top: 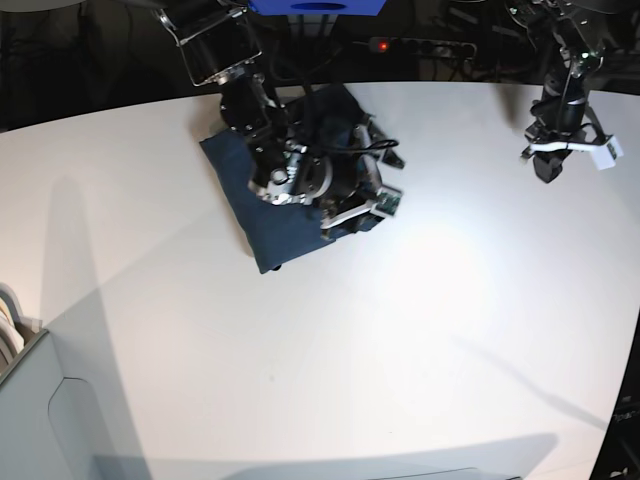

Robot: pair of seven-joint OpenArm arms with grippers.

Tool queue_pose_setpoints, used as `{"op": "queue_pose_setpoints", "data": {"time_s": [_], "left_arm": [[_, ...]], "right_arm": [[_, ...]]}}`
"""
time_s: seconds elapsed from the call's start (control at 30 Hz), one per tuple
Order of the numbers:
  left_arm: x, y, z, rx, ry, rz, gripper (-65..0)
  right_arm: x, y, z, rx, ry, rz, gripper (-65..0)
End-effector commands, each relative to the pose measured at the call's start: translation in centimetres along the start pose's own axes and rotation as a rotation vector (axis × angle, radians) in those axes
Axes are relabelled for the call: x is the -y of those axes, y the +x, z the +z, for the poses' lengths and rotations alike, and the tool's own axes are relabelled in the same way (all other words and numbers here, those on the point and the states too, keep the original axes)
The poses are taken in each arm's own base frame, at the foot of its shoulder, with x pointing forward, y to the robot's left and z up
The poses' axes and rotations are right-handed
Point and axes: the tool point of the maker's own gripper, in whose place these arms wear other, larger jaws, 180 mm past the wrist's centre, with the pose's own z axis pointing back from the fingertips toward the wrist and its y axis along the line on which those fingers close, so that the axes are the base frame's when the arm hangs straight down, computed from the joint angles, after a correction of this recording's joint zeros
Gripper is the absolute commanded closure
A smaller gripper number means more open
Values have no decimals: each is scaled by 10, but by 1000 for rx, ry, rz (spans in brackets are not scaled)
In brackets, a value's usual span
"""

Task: Fold the T-shirt properly
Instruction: 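Grasp the bundle's edge with the left gripper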

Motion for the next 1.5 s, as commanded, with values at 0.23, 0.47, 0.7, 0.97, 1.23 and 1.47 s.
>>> {"op": "queue_pose_setpoints", "data": {"time_s": [0.23,0.47,0.7,0.97,1.23,1.47], "left_arm": [[12,5,5,13,-66,52,0],[39,-25,-1,-146,-145,102,-223],[111,-85,-4,-302,-319,136,-380],[182,-161,-10,-429,-456,161,-380],[201,-185,-4,-446,-486,83,-380],[196,-182,9,-439,-480,69,-380]], "right_arm": [[6,49,20,127,-41,87,-416],[66,38,91,179,-295,35,-416],[116,0,153,134,-509,-26,-416],[141,-42,198,79,-658,-116,-416],[146,-60,212,49,-698,-153,-416],[145,-71,216,16,-701,-148,-416]]}}
